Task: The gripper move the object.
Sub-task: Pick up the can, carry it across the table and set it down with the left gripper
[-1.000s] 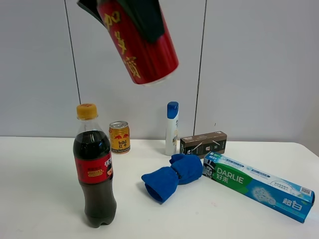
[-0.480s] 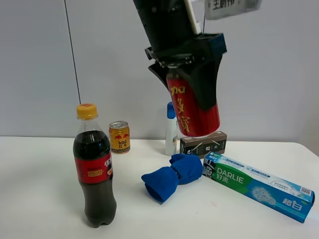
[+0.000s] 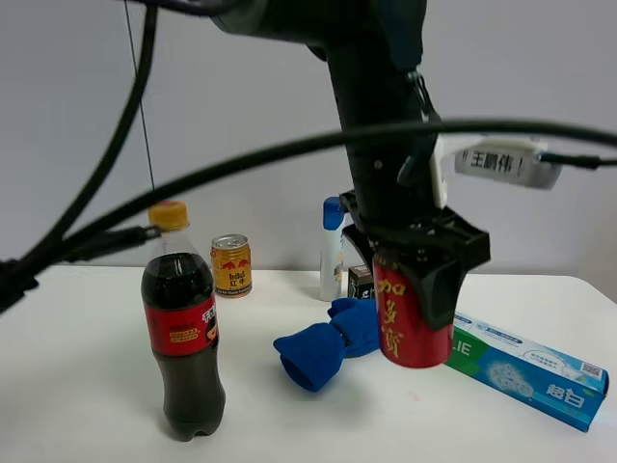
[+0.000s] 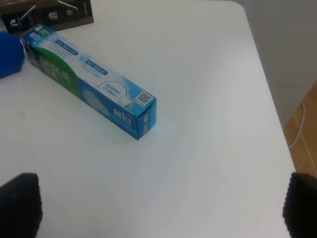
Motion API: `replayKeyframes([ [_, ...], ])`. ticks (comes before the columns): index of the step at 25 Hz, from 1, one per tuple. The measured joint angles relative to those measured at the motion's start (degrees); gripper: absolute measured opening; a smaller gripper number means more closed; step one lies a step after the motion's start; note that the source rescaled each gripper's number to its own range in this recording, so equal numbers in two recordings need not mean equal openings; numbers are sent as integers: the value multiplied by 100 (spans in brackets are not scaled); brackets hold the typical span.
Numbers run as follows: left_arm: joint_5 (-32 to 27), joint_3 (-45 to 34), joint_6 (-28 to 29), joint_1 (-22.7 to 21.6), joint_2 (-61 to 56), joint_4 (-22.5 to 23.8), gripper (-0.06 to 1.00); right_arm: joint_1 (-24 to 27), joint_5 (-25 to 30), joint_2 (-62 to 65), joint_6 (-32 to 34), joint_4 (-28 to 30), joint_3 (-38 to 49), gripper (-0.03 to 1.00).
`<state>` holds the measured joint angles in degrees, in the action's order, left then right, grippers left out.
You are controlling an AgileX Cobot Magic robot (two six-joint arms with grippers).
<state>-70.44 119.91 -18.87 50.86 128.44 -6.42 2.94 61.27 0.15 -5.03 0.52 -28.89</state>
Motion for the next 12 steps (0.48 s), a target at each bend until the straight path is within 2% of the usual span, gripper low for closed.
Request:
replayKeyframes([
  [4,192,5,-14,35,294,212,1,0,0,0,0,0,0,100],
  [12,515,34,-30,35,596,241,1,0,0,0,0,0,0,100],
])
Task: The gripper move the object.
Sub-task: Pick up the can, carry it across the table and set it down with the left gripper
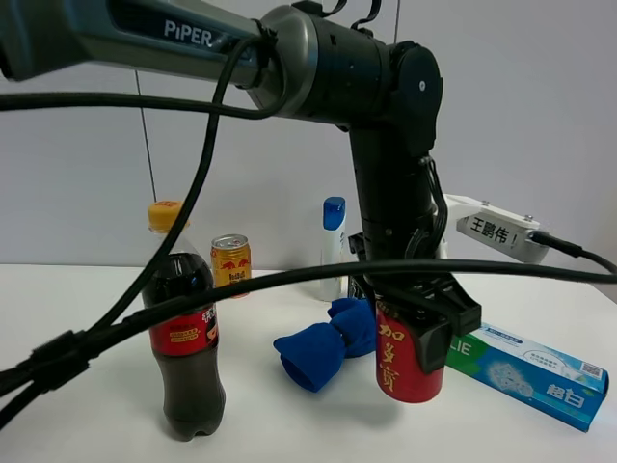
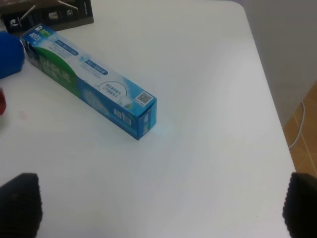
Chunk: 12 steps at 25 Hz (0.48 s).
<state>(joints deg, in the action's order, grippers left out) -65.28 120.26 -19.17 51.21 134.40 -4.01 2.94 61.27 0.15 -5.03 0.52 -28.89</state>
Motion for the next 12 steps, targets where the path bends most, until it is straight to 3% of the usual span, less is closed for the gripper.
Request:
replayKeyframes([
  [12,307,0,-6,0,414,92,1,0,0,0,0,0,0,100],
])
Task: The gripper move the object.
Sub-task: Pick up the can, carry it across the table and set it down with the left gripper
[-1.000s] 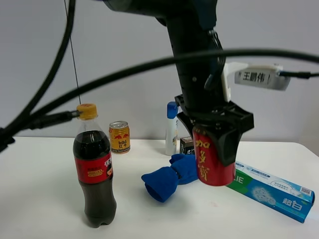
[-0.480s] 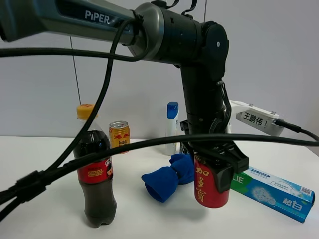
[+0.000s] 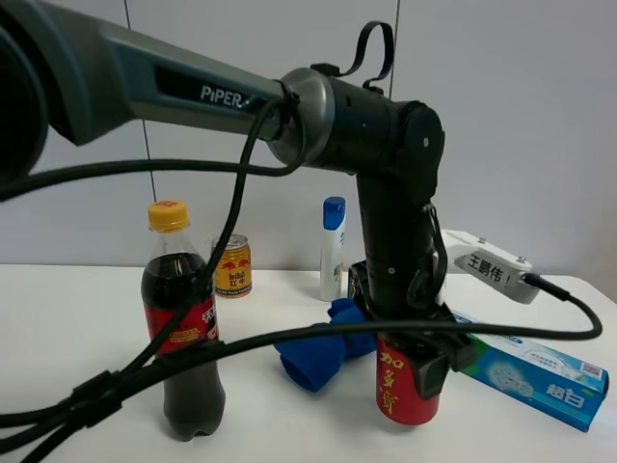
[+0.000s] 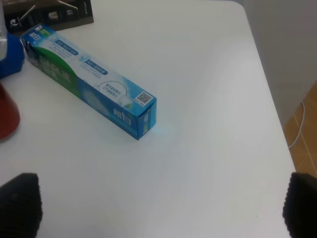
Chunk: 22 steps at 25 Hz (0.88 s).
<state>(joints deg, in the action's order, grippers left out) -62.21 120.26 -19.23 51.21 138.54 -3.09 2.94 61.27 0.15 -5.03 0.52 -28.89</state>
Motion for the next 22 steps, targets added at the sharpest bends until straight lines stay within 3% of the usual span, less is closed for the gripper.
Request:
replayKeyframes([
  [16,-74,11,-14,0,147,83,1,0,0,0,0,0,0,100],
  [20,-96,17,-293,0,151,77,1,0,0,0,0,0,0,100],
  [21,-95,17,-347,0,151,77,10,0,0,0,0,0,0,100],
  [22,-90,39,-371,0,151,77,30,0,0,0,0,0,0,100],
])
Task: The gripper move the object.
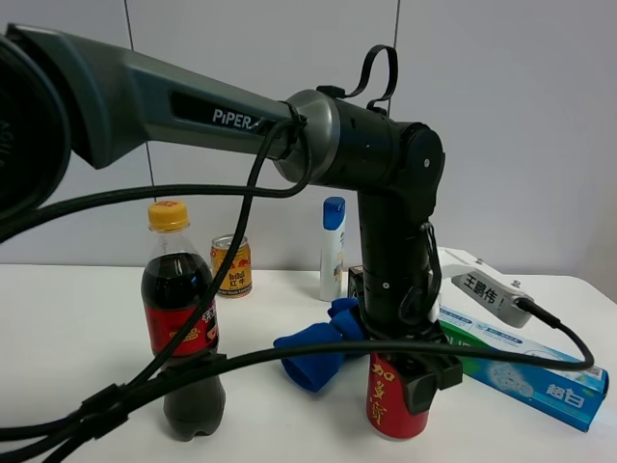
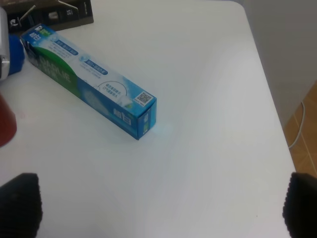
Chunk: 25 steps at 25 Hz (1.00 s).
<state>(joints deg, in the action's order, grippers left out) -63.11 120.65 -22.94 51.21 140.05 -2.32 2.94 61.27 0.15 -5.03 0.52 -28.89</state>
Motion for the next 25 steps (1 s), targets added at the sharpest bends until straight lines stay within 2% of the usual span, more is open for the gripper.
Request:
replayKeyframes([
  [1,0,46,26,0,0,0,59,0,0,0,0,0,0,100],
  [2,7,97,101,0,0,0,77,0,0,0,0,0,0,100],
  [3,6,148,130,0,0,0,86,0,0,0,0,0,0,100],
  [5,-4,214,166,0,0,0,96,0,0,0,0,0,0,100],
  [12,-95,292,219,0,-82,-114,99,0,0,0,0,0,0,100],
  [19,-389,292,382,0,-826,-434,99,0,0,0,0,0,0,100],
  [23,-412,292,399,-43,-1275,-432,99,0,0,0,0,0,0,100],
  [25,-404,292,399,-143,-1492,-273,99,0,0,0,0,0,0,100],
])
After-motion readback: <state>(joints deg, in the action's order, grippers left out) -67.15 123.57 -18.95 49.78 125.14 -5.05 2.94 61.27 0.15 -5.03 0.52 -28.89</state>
